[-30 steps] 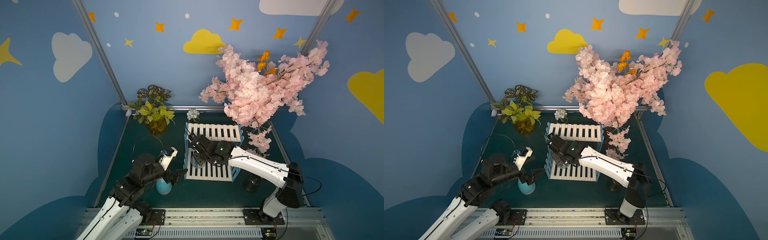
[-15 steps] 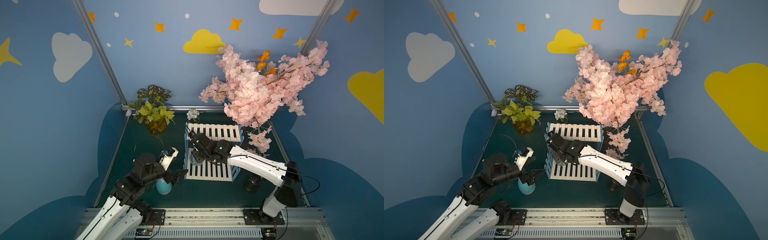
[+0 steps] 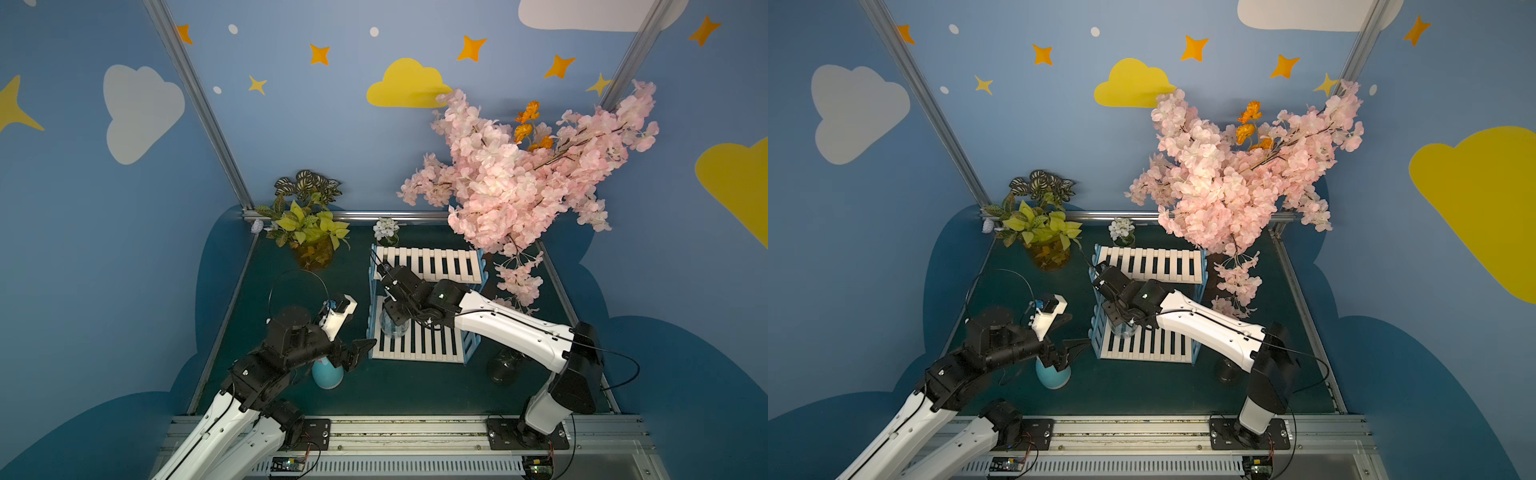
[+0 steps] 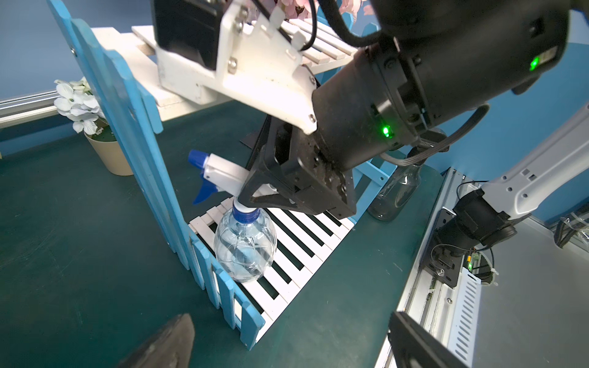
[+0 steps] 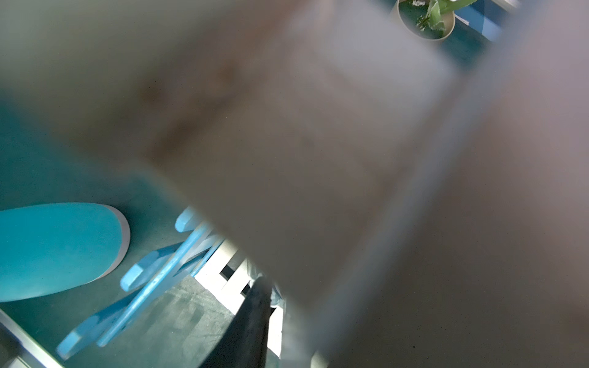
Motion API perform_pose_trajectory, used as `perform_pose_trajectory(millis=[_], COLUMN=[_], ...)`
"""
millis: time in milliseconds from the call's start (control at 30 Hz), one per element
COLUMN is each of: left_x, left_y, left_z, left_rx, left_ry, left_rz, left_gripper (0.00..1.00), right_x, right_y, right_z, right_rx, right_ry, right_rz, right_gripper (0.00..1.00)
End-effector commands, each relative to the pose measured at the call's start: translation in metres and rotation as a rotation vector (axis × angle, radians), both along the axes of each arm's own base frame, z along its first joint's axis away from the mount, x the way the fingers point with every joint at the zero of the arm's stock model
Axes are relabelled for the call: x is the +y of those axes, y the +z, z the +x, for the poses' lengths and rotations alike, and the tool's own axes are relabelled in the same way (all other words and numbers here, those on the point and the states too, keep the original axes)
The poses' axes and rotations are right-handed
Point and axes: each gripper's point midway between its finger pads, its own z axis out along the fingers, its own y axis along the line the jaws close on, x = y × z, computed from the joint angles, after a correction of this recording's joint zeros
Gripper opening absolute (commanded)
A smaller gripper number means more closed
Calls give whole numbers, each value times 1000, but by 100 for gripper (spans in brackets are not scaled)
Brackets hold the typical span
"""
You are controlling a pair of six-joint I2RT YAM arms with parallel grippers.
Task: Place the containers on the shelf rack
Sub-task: 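Place the container on the shelf, then pick up a container from the center of the board.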
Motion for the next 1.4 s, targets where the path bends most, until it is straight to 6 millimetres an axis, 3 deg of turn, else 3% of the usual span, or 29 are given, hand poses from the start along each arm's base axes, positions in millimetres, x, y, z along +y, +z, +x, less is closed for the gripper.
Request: perform_pose_trajectory(millis=[0, 333, 833, 1067, 1233, 1367], left_x=[-1, 1, 8, 32, 63, 91], left_y=[-3, -2, 0, 10, 27, 29], left_z=[-2, -1, 2, 8, 2, -10], left_rx=[11, 4, -16, -75, -47, 62], left_ry=[-11, -2, 47, 184, 343, 481], left_rz=[-6, -3, 3, 4, 5, 36], left_gripper=[99, 99, 99, 99, 100, 100], right_x=[-6, -8, -26, -51, -94, -140], right_y=[-5, 7, 36, 62, 85, 87], right_z=[2, -4, -40, -72, -85, -85], right_rx=[9, 11, 54, 54, -50, -146], right_ry=[-21, -10, 74, 138, 90, -20], right_rz=[-17, 30, 173, 297, 429, 469], right_gripper=[39, 55, 80, 89, 93, 97])
